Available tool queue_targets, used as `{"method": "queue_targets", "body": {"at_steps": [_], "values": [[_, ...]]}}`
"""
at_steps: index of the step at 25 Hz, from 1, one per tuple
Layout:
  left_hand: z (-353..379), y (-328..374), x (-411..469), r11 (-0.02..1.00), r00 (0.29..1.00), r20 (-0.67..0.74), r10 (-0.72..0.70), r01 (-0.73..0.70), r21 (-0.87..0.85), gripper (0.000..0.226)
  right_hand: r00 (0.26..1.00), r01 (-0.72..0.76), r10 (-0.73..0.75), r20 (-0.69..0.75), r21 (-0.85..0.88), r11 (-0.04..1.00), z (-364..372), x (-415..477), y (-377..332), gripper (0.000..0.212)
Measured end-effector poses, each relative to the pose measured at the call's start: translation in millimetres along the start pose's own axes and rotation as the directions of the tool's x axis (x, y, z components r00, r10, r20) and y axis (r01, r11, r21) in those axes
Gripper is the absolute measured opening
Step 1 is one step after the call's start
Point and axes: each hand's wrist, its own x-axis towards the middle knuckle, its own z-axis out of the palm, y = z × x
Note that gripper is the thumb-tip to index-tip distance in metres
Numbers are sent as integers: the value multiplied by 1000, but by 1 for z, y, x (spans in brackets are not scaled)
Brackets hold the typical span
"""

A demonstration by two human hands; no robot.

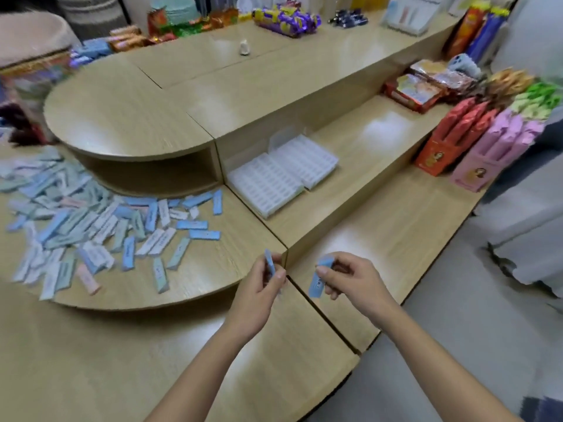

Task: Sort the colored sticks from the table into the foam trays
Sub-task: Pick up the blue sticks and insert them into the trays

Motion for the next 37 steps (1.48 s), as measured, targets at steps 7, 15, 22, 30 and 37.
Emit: {"method": "queue_targets", "body": {"at_steps": [7, 15, 22, 30, 37], "values": [[-31, 16, 103, 981, 983, -170, 73, -41, 189, 24, 988, 108, -97, 119, -83, 991, -20, 131, -43, 3], [-73, 31, 221, 971, 803, -573, 162, -28, 236, 18, 894, 415, -322, 312, -302, 858, 10, 296, -87, 8], [-86, 9, 273, 895, 725, -654, 217, 120, 430, 14, 825, 514, -357, 438, -319, 796, 51, 369, -80, 10], [-95, -13, 289, 701, 688, -590, 424, 163, 694, 17, 785, 556, -378, 491, -291, 779, 63, 381, -61, 11], [-98, -24, 286, 643, 692, -477, 541, 25, 766, 26, 776, 576, -417, 473, -262, 775, 71, 376, -47, 14]]}}
